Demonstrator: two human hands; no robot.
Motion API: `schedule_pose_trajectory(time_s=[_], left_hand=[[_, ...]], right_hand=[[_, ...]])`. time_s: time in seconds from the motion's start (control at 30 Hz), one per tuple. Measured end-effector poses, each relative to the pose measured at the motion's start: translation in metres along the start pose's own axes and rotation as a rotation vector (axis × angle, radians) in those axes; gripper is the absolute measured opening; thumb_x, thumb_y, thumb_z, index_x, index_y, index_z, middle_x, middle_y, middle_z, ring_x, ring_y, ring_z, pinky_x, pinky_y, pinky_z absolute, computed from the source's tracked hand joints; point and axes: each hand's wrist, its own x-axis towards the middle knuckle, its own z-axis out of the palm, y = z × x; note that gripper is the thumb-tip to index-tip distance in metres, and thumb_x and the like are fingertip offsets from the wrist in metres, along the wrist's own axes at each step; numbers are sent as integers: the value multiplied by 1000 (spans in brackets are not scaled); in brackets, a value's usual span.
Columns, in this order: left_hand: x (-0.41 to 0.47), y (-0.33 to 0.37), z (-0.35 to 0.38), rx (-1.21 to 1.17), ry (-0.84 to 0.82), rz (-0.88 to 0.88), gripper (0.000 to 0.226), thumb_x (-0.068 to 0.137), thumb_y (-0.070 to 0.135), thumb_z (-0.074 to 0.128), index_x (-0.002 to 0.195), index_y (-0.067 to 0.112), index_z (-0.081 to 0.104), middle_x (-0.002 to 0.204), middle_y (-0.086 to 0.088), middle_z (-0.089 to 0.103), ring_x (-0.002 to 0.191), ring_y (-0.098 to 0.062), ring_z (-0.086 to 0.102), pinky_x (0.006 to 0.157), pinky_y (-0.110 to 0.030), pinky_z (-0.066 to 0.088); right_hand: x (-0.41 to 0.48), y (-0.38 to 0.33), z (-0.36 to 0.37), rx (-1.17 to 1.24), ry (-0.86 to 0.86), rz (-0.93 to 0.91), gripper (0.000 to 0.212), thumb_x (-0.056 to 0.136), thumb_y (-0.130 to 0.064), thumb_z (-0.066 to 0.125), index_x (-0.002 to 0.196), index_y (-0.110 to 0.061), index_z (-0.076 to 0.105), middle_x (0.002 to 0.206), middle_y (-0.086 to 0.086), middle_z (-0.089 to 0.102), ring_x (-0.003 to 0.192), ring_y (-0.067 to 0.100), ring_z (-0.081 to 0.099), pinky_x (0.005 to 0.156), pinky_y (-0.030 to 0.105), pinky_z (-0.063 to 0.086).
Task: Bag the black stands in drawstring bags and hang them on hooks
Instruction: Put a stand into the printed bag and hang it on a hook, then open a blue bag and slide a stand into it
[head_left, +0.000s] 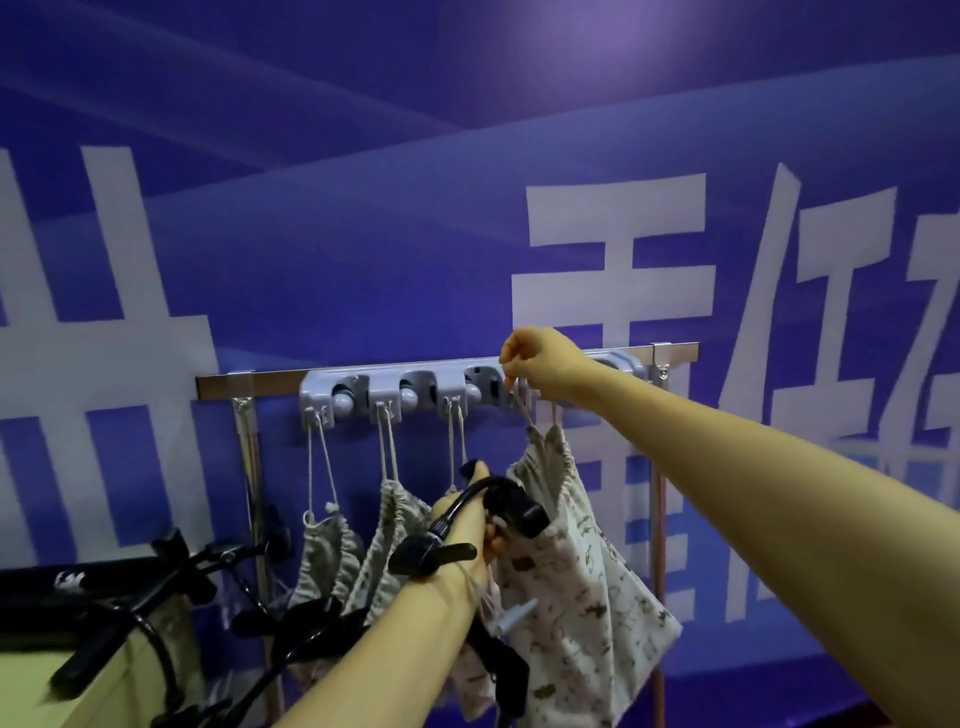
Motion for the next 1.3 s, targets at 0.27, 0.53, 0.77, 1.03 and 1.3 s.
schedule_pose_trajectory(time_s=[0.27,0.53,0.77,1.03,1.3], left_hand=[[17,-8,7,121,85,132,40,87,33,62,57,9,56,27,6,41,20,-5,36,30,-12,33],[18,-24,-13,138,18,136,40,85,30,66,52,10,55,34,1,44,26,-10,40,41,-20,36],[1,-26,-31,372,-116,74,52,85,47,60,44,17,48,38,1,43,35,-14,42,45,-23,32],[-55,16,-72,623,-45,-13,45,97,46,35,87,7,55,86,-13,60,70,-23,60,63,-28,54],[-154,92,-154,505,103,129,43,99,41,35,80,9,55,78,-10,62,61,-18,58,48,-22,50]], right_hand=[[16,30,17,153,267,41,7,90,-5,53,90,-10,57,80,6,68,69,15,59,53,20,43],[16,53,32,439,325,267,22,91,0,52,71,-11,54,60,2,55,52,13,50,49,21,43],[-8,63,43,467,282,295,24,97,-15,43,81,-4,57,70,8,53,64,17,50,61,31,46],[-58,-17,39,207,314,126,36,99,-27,39,90,1,60,87,14,59,77,23,52,70,35,40],[-109,-142,96,441,-1,-18,41,102,-28,35,67,-15,52,69,4,56,62,14,51,59,22,41]])
